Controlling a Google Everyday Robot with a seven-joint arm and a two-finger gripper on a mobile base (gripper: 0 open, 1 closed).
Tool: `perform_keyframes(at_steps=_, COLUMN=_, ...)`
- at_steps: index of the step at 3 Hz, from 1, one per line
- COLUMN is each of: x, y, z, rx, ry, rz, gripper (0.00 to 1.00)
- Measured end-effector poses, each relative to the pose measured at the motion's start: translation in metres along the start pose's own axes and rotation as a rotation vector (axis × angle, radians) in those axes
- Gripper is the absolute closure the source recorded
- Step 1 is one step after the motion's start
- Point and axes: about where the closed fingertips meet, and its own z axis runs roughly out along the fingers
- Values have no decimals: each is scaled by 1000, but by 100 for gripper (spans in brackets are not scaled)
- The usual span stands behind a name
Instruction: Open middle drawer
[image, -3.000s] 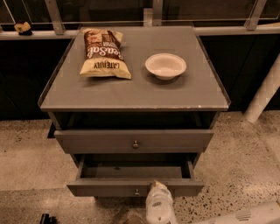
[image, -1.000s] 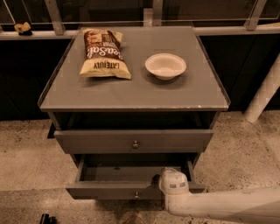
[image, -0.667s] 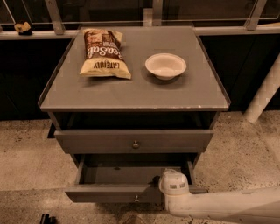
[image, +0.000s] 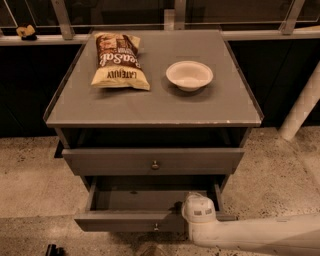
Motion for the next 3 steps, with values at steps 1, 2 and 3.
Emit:
perform_keyframes(at_steps=1, x=0, y=0, z=0, rx=0, ry=0, rz=0, gripper=11)
perform_keyframes(at_steps=2, x=0, y=0, z=0, rx=0, ry=0, rz=0, gripper=0)
perform_keyframes(at_steps=3, x=0, y=0, z=0, rx=0, ry=0, rz=0, gripper=0)
